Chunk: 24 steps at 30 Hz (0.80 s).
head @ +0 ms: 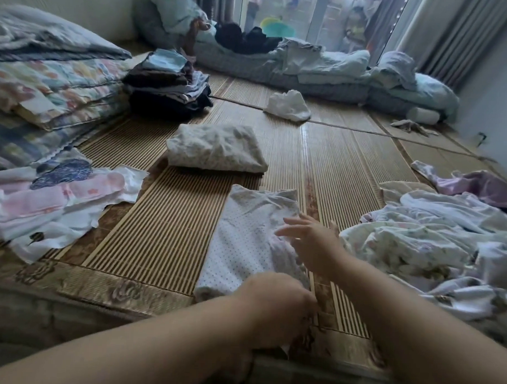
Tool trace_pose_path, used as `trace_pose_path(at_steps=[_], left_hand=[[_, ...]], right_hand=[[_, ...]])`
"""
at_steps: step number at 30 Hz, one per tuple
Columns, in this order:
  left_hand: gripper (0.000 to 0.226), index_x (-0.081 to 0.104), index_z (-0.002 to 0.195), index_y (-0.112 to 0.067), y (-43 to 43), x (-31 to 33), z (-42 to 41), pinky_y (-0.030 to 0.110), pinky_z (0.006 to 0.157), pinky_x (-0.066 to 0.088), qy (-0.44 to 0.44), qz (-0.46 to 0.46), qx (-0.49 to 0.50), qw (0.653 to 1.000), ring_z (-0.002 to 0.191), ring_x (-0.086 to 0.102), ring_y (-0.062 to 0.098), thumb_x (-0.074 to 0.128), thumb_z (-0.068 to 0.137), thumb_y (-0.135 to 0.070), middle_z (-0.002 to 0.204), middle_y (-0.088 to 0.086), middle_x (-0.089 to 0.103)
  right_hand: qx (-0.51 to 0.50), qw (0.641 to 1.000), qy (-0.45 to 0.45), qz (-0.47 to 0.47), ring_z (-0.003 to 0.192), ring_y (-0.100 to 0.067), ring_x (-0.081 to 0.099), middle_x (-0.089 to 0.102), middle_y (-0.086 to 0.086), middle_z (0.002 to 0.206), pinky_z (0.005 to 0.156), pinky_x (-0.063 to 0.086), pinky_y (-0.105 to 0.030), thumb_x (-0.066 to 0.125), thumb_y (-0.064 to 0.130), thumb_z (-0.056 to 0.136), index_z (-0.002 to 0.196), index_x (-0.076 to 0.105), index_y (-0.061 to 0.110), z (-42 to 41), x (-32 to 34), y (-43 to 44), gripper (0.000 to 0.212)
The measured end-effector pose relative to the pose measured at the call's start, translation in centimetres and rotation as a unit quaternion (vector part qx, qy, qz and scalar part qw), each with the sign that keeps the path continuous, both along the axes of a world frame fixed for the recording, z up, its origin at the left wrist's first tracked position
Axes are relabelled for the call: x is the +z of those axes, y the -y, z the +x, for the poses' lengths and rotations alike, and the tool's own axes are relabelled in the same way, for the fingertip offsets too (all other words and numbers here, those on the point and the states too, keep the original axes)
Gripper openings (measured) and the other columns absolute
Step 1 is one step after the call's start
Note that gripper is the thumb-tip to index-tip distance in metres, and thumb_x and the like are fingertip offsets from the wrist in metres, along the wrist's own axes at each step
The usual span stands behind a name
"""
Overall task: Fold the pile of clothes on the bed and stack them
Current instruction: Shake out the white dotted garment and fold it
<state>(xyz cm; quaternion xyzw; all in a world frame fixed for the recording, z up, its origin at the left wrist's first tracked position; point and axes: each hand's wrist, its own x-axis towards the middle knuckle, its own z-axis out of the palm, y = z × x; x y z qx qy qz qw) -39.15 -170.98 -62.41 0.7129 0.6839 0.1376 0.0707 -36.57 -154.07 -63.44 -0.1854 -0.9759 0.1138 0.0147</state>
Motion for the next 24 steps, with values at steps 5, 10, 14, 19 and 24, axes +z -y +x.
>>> trace_pose_path(at_steps=[5,10,14,19,24], left_hand=[[0.041,0.058,0.124,-0.039,3.4,-0.9,-7.3,0.025,0.096,0.044,0.047,-0.053,0.042,0.997,0.115,0.051,0.002,0.058,0.085,-0.049,0.133,-0.017,0.053],[0.080,0.006,0.139,-0.063,8.4,-4.3,-10.7,0.029,0.114,-0.007,-0.001,-0.182,0.060,0.981,0.137,-0.019,-0.011,0.045,0.070,-0.073,0.150,-0.033,-0.012],[0.063,0.019,0.142,-0.057,9.1,-4.6,-10.4,0.026,0.117,0.004,-0.001,-0.128,0.093,0.987,0.140,-0.006,-0.010,0.046,0.084,-0.060,0.152,-0.030,0.001],[0.043,0.058,0.128,-0.031,8.8,-3.8,-10.5,0.028,0.097,0.047,-0.033,-0.033,0.107,0.993,0.121,0.055,0.008,0.054,0.086,-0.022,0.133,-0.011,0.058],[0.022,0.067,0.089,-0.030,7.5,-1.0,-10.1,0.026,0.057,0.050,0.133,0.020,0.130,0.982,0.064,0.060,0.006,0.056,0.071,-0.026,0.074,-0.013,0.065]], right_hand=[[0.079,0.983,-0.055,-0.154,0.109,0.016,0.049,0.057,0.026,0.122,0.094,0.044,-0.021,0.055,0.064,0.080,0.128,0.046,0.055,5.8,-1.6,3.6,0.049],[0.132,0.984,0.097,-0.069,0.138,0.011,-0.019,-0.008,0.037,0.146,0.113,-0.011,-0.035,0.047,0.091,0.057,0.146,0.012,0.051,7.8,-3.1,5.1,0.103],[0.169,0.975,0.146,0.020,0.145,-0.005,-0.011,-0.003,0.016,0.158,0.118,-0.001,-0.037,0.052,0.052,0.082,0.151,0.008,0.038,7.1,-1.9,5.2,0.083],[0.180,0.972,0.134,0.067,0.138,-0.017,0.037,0.041,-0.001,0.149,0.112,0.033,-0.034,0.044,0.025,0.089,0.140,0.047,0.022,5.9,0.0,5.7,0.051],[-0.011,0.945,-0.016,-0.327,0.056,-0.017,0.045,0.049,0.004,0.058,0.055,0.035,-0.029,0.050,0.025,0.069,0.061,0.055,0.017,7.1,1.7,5.1,0.012]])
